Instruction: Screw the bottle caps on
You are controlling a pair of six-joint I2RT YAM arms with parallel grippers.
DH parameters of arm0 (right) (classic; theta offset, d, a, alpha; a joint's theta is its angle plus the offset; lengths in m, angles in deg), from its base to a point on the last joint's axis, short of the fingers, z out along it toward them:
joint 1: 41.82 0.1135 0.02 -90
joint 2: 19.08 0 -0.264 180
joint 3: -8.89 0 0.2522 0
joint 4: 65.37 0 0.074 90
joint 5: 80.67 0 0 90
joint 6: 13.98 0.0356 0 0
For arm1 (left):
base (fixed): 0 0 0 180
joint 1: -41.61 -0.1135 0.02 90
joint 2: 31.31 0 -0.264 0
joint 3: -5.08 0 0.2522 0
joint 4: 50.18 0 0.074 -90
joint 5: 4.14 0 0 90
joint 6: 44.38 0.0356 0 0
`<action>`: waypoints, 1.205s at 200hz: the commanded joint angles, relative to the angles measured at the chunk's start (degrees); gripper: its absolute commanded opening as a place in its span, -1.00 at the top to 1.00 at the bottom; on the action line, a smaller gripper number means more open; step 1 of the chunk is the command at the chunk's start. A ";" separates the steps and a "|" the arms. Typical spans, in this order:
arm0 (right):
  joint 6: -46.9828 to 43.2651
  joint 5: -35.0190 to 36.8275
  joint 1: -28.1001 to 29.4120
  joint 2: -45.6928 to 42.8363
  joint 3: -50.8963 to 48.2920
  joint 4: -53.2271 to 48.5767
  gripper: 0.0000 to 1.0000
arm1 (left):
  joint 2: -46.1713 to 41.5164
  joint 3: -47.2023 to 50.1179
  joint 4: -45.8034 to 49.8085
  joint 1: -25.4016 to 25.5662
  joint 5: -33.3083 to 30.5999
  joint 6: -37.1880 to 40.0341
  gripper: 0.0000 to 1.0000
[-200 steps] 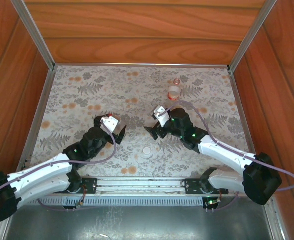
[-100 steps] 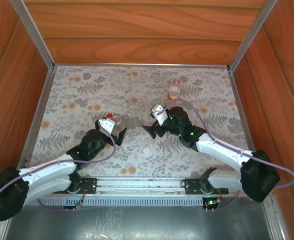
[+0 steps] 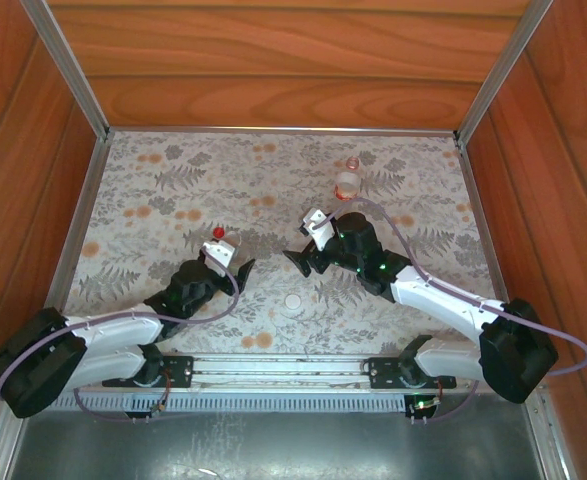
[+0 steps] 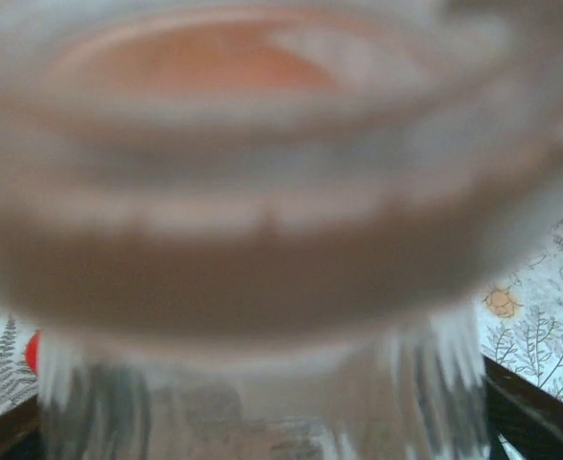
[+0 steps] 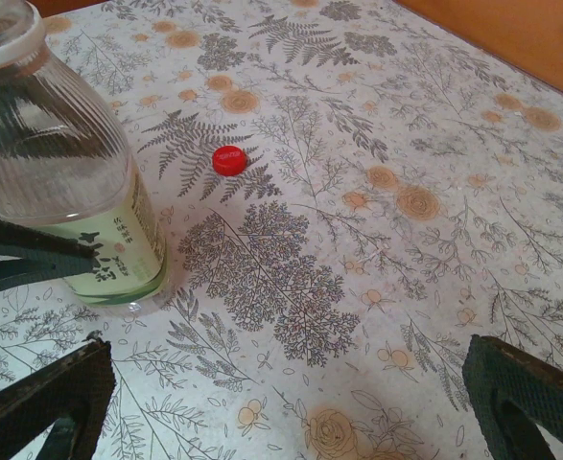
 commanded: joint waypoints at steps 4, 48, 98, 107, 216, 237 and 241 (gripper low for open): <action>0.92 -0.82 0.57 -0.40 0.92 0.67 -0.99 | 0.68 -0.24 -3.12 -0.46 1.01 0.18 -0.42; 2.70 0.05 0.62 -1.96 -0.19 0.73 -0.99 | 0.95 -1.08 -3.12 -0.79 3.64 1.87 -0.31; 15.71 5.02 0.50 -5.98 0.18 -9.57 -0.99 | 5.63 -5.59 -3.63 -6.02 17.32 5.14 -0.29; 16.22 4.03 0.49 -7.43 -0.91 -10.07 -0.99 | 7.41 -7.02 -3.84 -6.70 20.59 6.10 -0.29; 19.20 3.69 0.10 -18.00 -7.17 -17.56 -0.99 | 29.93 -23.43 -7.04 -9.61 44.56 11.80 -0.28; 19.28 3.46 0.06 -17.12 -7.09 -17.16 -1.00 | 31.11 -23.80 -7.17 -10.06 45.25 11.82 -0.32; 19.27 3.30 0.04 -16.88 -7.01 -17.07 -1.00 | 31.30 -23.79 -7.17 -10.19 45.40 11.91 -0.34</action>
